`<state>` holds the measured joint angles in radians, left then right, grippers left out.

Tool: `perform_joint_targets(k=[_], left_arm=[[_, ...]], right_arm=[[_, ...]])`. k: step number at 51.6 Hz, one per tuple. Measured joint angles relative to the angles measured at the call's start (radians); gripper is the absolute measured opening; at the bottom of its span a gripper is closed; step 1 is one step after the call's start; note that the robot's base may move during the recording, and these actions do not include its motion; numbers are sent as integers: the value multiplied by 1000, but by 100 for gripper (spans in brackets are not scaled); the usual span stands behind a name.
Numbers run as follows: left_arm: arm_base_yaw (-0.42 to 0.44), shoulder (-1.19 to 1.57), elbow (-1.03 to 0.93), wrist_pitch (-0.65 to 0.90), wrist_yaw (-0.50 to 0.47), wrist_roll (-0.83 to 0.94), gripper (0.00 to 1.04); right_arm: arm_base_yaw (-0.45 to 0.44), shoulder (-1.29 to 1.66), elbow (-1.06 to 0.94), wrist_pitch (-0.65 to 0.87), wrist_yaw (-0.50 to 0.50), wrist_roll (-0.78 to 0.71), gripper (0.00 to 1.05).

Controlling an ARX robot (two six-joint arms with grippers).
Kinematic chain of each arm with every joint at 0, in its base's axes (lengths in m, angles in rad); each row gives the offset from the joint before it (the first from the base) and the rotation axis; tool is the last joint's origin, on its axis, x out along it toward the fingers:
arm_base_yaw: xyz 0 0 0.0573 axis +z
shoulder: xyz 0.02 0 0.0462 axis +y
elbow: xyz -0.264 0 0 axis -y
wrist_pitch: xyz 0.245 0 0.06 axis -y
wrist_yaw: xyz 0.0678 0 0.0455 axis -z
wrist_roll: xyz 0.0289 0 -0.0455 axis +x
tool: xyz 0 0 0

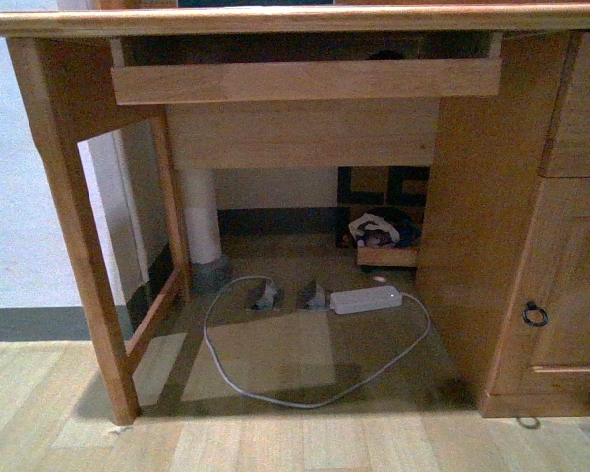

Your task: Place mouse

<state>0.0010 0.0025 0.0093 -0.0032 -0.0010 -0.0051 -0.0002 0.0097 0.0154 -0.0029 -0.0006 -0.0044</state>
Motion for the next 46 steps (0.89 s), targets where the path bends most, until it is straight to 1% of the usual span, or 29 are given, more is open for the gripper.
perform_joint_targets(k=[46], left_arm=[[0,0,0,-1,0,0,98]], right_arm=[[0,0,0,0,0,0,98]])
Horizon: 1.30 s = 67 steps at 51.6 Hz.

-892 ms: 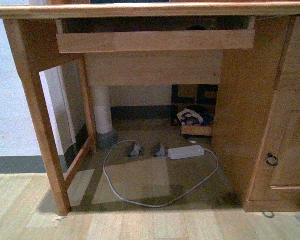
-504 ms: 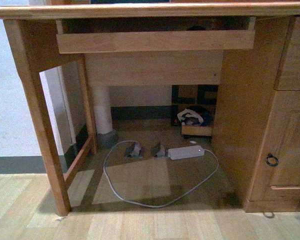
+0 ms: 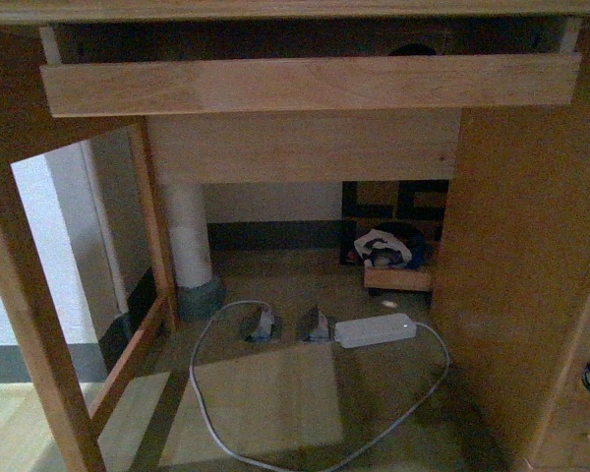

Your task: Place mouse

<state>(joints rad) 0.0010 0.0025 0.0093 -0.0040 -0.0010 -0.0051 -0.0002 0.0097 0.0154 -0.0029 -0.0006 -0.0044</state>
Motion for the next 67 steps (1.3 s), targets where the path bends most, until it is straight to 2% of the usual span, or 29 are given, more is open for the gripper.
perform_joint_targets(k=[67], left_arm=[[0,0,0,1,-1,1,98]], right_arm=[[0,0,0,0,0,0,98]])
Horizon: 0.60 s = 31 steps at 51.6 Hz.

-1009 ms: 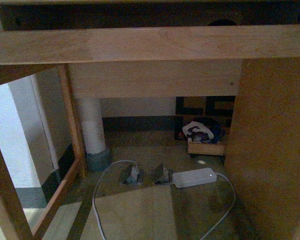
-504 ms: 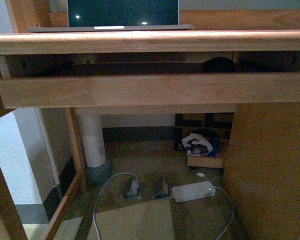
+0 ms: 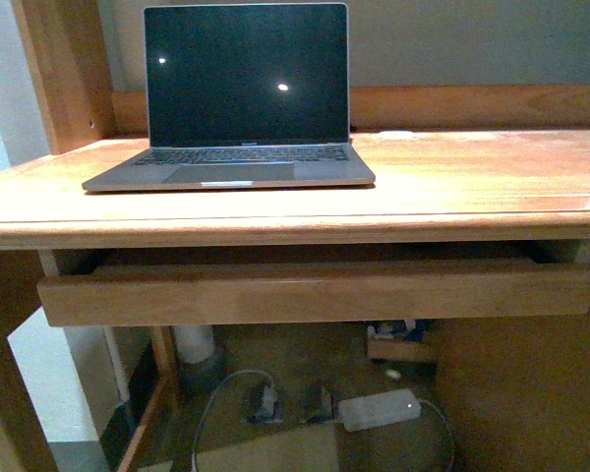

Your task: Place mouse

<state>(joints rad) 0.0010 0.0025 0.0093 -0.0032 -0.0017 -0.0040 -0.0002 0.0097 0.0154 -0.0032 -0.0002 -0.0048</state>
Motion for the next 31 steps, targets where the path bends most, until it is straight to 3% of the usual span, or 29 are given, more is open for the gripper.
perform_joint_targets(k=[24,31], left_arm=[[0,2,0,11,7,-4,98],[23,133,0,196,92,-80,98]], right_arm=[[0,0,0,1,0,0,98],[0,0,0,1,-1,0,98]])
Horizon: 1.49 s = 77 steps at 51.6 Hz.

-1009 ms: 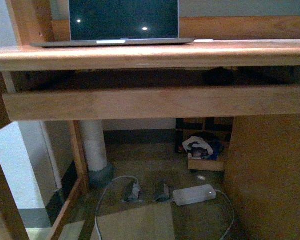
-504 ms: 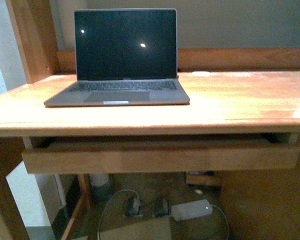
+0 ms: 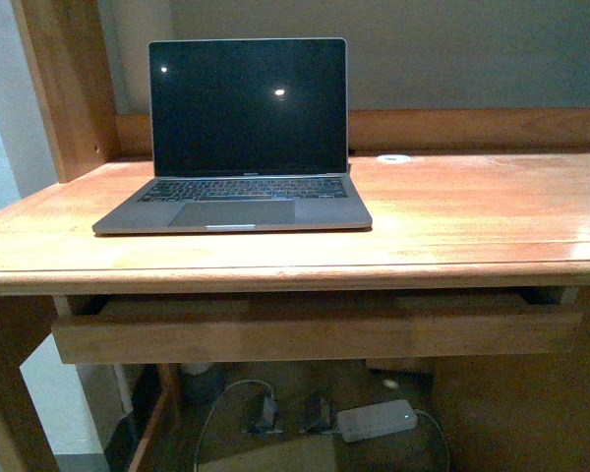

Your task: Place mouse

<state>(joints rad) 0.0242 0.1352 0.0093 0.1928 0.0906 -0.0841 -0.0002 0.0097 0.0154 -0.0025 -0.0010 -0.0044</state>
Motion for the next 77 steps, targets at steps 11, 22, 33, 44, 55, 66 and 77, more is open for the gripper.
perform_joint_targets(k=[11,22,33,44,55,66,77], left_arm=[[16,566,-1,567,172,-356,98],[18,1539,115,1096,225,-933,98],[-3,1864,152,1094,268,-1068,98],[-64,1825,340,1091,288,-1068,98],[-93,1864,541,1092,229,-1086,98],[-91,1866,537,1094,225,-1098,98],[-76,1969,558,1087,209,-1117,98]], right_arm=[[0,0,0,0,0,0,98],[0,0,0,0,0,0,98],[0,0,0,0,0,0,98],[0,0,0,0,0,0,98],[0,0,0,0,0,0,98],[0,0,0,0,0,0,98],[0,0,0,0,0,0,98]])
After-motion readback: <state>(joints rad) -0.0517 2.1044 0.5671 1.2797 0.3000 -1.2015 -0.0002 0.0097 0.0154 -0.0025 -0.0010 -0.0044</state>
